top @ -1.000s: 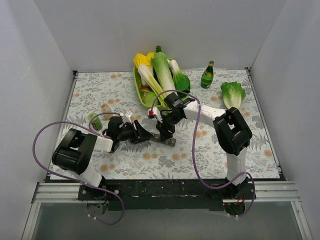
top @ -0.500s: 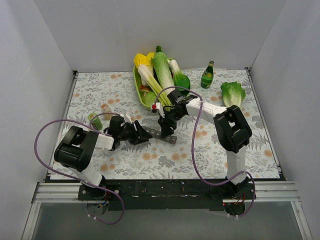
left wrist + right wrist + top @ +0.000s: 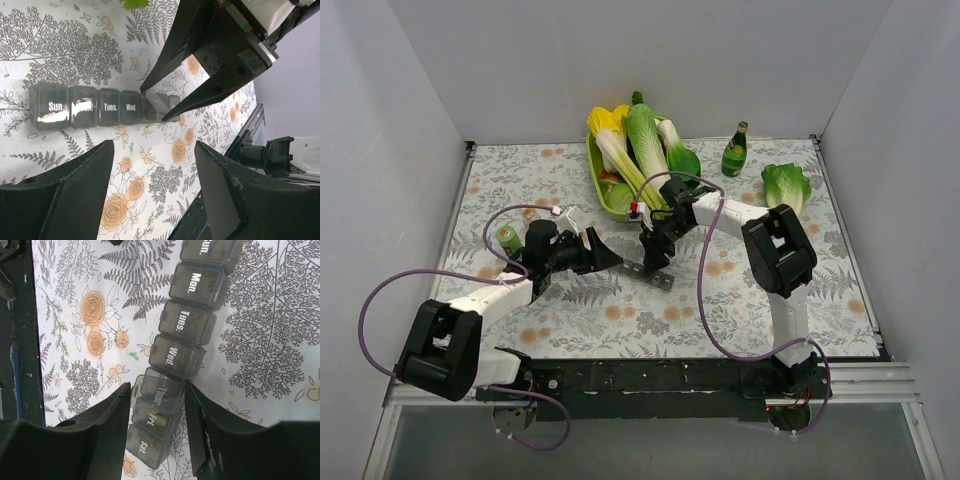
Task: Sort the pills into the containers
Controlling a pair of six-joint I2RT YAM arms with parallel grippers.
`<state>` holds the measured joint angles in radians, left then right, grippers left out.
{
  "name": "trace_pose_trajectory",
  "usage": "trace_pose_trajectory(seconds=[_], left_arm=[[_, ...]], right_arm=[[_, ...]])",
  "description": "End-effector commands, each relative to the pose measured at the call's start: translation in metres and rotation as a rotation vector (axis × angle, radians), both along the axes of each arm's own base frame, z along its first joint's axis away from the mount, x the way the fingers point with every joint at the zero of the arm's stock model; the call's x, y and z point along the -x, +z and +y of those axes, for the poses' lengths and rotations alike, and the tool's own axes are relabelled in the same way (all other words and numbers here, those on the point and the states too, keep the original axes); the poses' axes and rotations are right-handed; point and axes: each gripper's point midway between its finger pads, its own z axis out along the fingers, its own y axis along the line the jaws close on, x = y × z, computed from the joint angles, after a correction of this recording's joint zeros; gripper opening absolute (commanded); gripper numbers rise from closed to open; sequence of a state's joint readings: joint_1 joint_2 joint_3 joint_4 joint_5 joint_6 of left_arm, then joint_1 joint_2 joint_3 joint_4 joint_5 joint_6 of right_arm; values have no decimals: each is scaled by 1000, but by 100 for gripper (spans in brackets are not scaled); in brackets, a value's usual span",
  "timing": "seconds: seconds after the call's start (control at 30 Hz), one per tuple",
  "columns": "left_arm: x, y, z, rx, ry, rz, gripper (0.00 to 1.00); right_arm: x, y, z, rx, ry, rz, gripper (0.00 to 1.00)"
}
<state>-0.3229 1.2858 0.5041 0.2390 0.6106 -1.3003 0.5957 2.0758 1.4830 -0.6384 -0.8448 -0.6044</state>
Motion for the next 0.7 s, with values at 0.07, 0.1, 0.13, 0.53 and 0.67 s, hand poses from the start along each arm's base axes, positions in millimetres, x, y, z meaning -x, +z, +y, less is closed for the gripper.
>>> trace_pose_trajectory(seconds=[0.07, 0.1, 0.13, 0.53, 0.67], left_arm=[[-14, 2, -9, 28, -48, -32, 64], [-15, 3, -13, 62, -45, -6, 63], [-20, 9, -17, 96, -53, -35, 63], [-30, -15, -32, 220, -66, 53, 61], [-32, -27, -33, 225, -53, 90, 61]], right_arm=[[3, 15, 8, -52, 21, 30, 39], [2, 16, 8, -55, 22, 26, 39], [3, 16, 8, -54, 22, 28, 39], [1, 15, 8, -60, 20, 34, 40], [-2, 14, 7, -62, 13, 43, 40]])
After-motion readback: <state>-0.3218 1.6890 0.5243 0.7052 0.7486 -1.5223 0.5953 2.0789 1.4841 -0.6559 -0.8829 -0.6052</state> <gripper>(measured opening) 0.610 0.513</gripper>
